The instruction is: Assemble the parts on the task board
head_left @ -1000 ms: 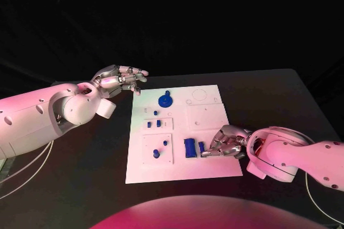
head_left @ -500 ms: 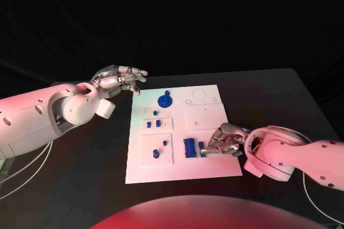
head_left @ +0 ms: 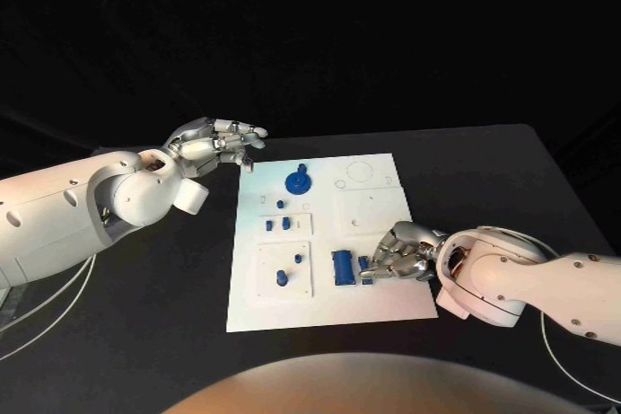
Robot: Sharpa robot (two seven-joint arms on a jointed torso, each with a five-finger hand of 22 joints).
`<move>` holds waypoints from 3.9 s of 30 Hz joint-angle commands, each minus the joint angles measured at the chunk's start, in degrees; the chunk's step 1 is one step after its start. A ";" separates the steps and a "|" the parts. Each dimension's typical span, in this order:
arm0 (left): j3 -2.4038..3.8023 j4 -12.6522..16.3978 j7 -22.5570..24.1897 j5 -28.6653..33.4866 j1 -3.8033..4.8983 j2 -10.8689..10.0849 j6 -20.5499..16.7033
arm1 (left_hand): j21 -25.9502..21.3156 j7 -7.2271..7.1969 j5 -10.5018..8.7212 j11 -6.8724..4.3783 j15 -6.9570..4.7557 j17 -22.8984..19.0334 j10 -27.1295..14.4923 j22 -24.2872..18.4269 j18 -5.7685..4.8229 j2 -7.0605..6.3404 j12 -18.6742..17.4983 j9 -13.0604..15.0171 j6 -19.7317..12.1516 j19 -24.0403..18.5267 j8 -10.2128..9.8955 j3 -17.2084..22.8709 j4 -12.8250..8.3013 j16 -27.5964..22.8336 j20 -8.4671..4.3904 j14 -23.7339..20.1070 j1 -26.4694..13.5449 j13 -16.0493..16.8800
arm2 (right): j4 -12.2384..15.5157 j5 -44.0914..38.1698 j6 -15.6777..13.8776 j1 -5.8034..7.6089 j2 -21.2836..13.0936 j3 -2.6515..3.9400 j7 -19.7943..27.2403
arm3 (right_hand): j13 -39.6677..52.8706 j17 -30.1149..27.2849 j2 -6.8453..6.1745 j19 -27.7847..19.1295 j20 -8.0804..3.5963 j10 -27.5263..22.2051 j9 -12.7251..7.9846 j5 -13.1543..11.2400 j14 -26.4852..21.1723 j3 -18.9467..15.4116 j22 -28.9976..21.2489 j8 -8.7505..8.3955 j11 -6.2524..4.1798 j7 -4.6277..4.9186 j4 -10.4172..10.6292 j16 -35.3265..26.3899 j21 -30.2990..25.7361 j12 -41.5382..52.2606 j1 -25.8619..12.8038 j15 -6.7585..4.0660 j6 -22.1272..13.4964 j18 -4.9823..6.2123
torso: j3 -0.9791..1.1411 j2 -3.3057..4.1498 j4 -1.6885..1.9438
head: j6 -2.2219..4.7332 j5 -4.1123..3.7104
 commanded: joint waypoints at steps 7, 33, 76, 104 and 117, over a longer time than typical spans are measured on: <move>0.03 0.14 0.40 0.05 0.03 0.07 0.39 | -0.37 -0.09 -0.23 0.06 0.02 -0.10 -0.46 -0.12 0.81 0.55 0.46 0.20 -0.28 0.17 -0.27 0.04 0.49 -0.36 0.09 -0.16 -0.07 -0.11 | -0.92 -3.19 1.76 -0.18 0.41 -0.11 -0.90 | 8.68 9.95 -0.22 0.05 -0.31 3.11 -0.26 0.20 5.10 0.46 9.43 -0.12 -0.35 -0.24 0.44 0.06 0.23 0.26 1.47 -0.28 -0.03 -0.26 | 0.08 0.04 0.01 | 0.00 0.09; 0.03 0.11 0.44 0.03 0.03 0.01 0.37 | -0.37 -0.09 -0.23 0.06 0.02 -0.10 -0.46 -0.12 0.81 0.55 0.46 0.20 -0.28 0.17 -0.27 0.04 0.49 -0.36 0.09 -0.16 -0.07 -0.11 | -0.48 -1.91 -2.87 -0.65 -0.10 -0.04 2.90 | 7.51 7.98 -2.05 -0.76 0.01 2.37 -0.75 0.25 4.69 -0.81 8.75 -0.75 0.29 0.54 0.92 -0.70 -2.82 -1.86 -1.37 0.19 -1.10 0.20 | -0.11 -0.21 -0.19 | 0.00 0.13; -0.62 -5.61 12.17 8.46 -2.68 4.76 -15.80 | -50.71 -11.13 -10.83 -7.17 -3.18 -19.57 -50.39 -32.31 -9.75 11.85 -36.56 -16.58 -51.80 -55.18 -9.29 -31.15 -5.46 -72.04 -8.50 -57.02 -32.71 -7.59 | -39.87 50.47 -9.99 4.98 19.65 3.13 50.31 | -74.94 -74.92 5.80 -84.02 -0.81 -83.94 -40.71 -6.84 -83.93 0.65 -74.90 -20.63 2.36 -1.58 -15.80 -88.13 -66.57 -78.85 -28.07 5.66 -63.71 -4.40 | -1.87 -4.43 -0.34 | 11.80 1.36; 1.56 9.99 15.20 6.63 -8.66 5.46 -47.18 | -50.71 -11.13 -10.83 -7.17 -3.18 -19.57 -50.39 -32.31 -9.75 11.85 -36.56 -16.58 -51.80 -55.18 -9.29 -31.15 -5.46 -72.04 -8.50 -57.02 -76.51 -7.59 | -18.54 62.64 -26.44 -3.32 14.14 11.98 56.11 | -74.94 -74.92 5.80 -84.02 -0.81 -83.94 -40.71 -6.84 -83.93 0.65 -74.90 -20.63 2.36 -1.58 -15.80 -88.13 -66.57 -78.85 -75.81 5.66 -63.71 -4.40 | -2.02 -7.54 0.87 | 15.63 1.63; 1.56 9.99 15.20 6.63 -8.66 5.46 -47.18 | -50.71 -11.13 -10.83 -7.17 -3.18 -19.57 -50.39 -32.31 -9.75 11.85 -36.56 -16.58 -51.80 -55.18 -9.29 -31.15 -5.46 -72.04 -8.50 -57.02 -76.51 -7.59 | -18.54 62.64 -26.44 -3.32 14.14 11.98 56.11 | -74.94 -74.92 5.80 -84.02 -0.81 -83.94 -40.71 -6.84 -83.93 0.65 -74.90 -20.63 2.36 -1.58 -15.80 -88.13 -66.57 -78.85 -75.81 5.66 -63.71 -4.40 | -2.02 -7.54 0.87 | 15.63 1.63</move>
